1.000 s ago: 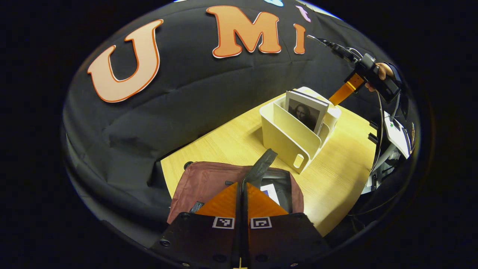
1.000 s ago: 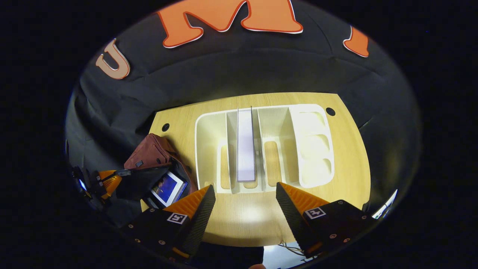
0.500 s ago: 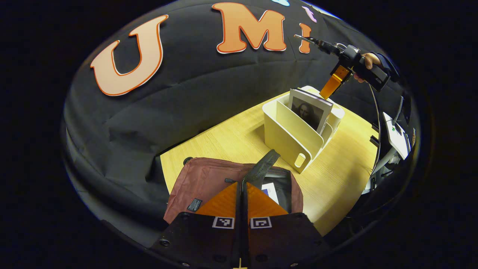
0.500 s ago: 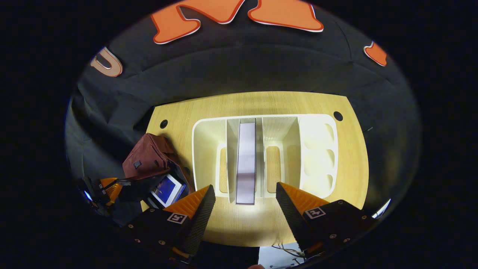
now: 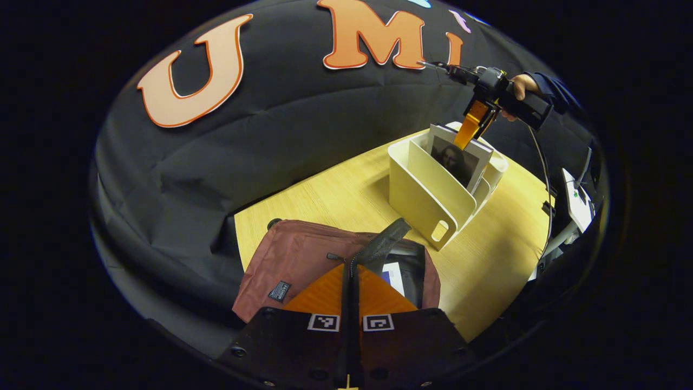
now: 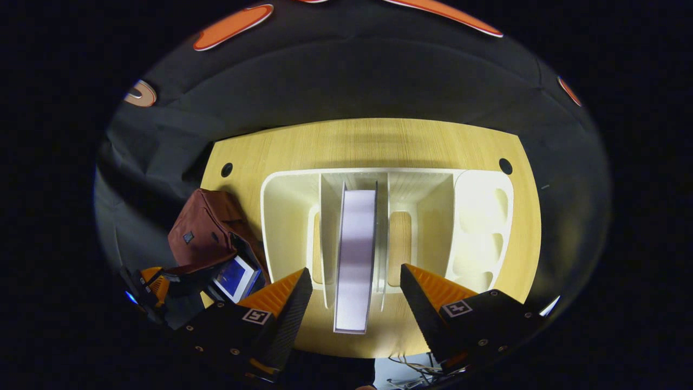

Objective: Open the schoolbag, grab two books from the bookshelf and put them into the schoolbag.

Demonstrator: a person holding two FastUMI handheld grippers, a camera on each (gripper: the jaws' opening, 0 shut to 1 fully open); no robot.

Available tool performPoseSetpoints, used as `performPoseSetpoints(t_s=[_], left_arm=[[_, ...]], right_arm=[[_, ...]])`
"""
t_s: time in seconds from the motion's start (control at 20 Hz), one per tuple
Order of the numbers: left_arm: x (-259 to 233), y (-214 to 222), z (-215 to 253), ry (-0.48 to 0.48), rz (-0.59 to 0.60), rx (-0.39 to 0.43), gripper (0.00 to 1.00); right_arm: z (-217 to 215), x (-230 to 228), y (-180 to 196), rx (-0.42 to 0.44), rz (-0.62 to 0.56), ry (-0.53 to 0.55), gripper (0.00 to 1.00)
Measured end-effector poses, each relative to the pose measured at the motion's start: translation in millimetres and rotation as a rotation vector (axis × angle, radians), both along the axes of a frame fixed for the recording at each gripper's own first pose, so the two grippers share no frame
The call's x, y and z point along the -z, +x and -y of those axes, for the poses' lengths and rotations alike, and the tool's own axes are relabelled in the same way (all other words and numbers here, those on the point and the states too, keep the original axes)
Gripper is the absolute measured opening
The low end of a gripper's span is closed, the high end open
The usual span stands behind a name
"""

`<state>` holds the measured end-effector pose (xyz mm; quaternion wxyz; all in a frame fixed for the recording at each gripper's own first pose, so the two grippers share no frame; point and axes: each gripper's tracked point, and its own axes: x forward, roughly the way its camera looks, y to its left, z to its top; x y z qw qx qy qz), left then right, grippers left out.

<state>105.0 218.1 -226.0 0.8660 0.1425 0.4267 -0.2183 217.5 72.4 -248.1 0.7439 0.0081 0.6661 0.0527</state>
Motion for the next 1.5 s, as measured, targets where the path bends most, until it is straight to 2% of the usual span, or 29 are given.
performPoseSetpoints(t_s=[0.15, 0.25, 0.3, 0.35, 0.45, 0.5, 0.6, 0.8, 1.05, 1.5], left_arm=[[1, -2, 0, -0.001, -0.009, -0.012, 0.02], [3, -2, -2, 0.0, -0.012, -0.02, 0.02], [4, -2, -2, -0.001, -0.015, -0.022, 0.02], [5, -2, -2, -0.003, -0.017, -0.024, 0.02], [7, -1, -1, -0.006, -0.019, -0.025, 0.02], [7, 0, -2, -0.007, -0.02, -0.025, 0.02], [7, -1, -2, -0.01, -0.02, -0.025, 0.02], [8, 1, -2, -0.02, -0.017, -0.017, 0.02], [8, -2, -3, -0.035, -0.009, 0.001, 0.01], [9, -6, -1, -0.056, -0.001, 0.052, 0.02]], right_arm=[[-4, 8, 1, -0.017, -0.026, 0.0, 0.97], [-9, 14, 1, -0.03, -0.039, -0.002, 0.9], [-11, 16, 1, -0.034, -0.045, -0.007, 0.8], [-9, 18, 2, -0.035, -0.046, -0.013, 0.63], [-9, 18, 3, -0.03, -0.055, -0.026, 0.56], [-7, 16, 4, -0.027, -0.053, -0.041, 0.47], [-4, 21, 4, -0.013, -0.059, -0.057, 0.4], [2, 12, -5, -0.015, -0.068, -0.092, 0.34], [11, -15, -9, 0.001, -0.029, -0.117, 0.31], [18, -114, -32, 0.046, 0.082, -0.097, 0.31]])
